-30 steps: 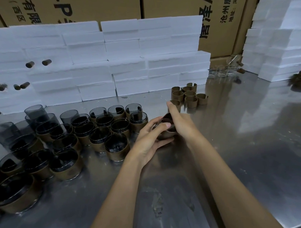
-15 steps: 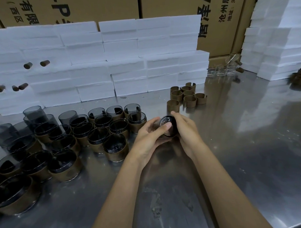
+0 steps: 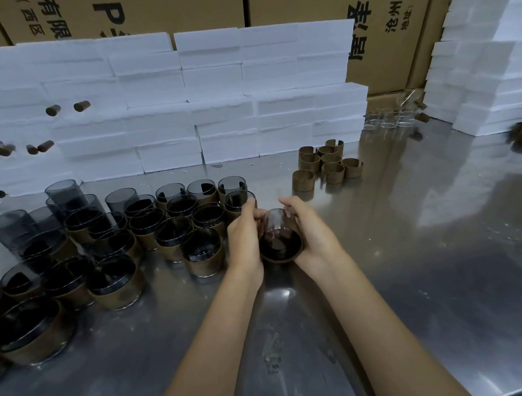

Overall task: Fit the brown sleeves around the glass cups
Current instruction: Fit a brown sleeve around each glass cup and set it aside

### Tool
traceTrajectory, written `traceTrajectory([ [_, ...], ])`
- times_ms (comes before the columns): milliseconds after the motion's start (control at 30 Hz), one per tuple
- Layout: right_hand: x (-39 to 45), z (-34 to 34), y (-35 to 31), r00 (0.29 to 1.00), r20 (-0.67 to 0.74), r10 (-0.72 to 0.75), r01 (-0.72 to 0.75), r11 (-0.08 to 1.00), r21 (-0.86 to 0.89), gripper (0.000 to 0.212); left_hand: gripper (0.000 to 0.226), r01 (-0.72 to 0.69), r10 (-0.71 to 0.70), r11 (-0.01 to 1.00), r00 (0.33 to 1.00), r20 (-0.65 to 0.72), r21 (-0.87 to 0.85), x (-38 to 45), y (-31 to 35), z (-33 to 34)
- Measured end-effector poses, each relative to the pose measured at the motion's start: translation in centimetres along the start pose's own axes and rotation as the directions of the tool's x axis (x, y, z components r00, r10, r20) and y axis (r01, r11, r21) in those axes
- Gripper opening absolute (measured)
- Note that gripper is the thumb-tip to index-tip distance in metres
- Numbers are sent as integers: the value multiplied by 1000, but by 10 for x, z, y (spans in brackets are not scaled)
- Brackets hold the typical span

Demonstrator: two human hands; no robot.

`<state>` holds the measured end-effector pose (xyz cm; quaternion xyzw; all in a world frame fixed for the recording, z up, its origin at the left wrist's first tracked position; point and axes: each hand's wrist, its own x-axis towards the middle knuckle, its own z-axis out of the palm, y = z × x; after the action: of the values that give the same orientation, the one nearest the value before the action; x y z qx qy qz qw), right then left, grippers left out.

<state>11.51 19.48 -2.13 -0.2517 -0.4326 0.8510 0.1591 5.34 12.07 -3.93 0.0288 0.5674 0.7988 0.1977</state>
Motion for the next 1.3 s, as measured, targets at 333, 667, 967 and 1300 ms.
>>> traceTrajectory([
  [333, 9, -3, 12, 989, -116, -92, 90, 996, -27, 35, 53, -21, 20, 999, 999, -31, -40, -10, -2, 6],
  [667, 4, -1, 11, 987, -67, -147, 144, 988, -55, 46, 50, -27, 27, 1000, 1000, -8, -17, -12, 2, 4],
  [967, 3, 0, 3, 943, -186, -277, 283, 959, 3, 46, 41, -67, 47, 990, 987, 155, 123, -4, 3, 3],
  [1300, 2, -15, -18, 800, -172, -575, 545, 815, -196, 31, 66, 181, -118, 974, 920, 373, -139, -19, 2, 12],
])
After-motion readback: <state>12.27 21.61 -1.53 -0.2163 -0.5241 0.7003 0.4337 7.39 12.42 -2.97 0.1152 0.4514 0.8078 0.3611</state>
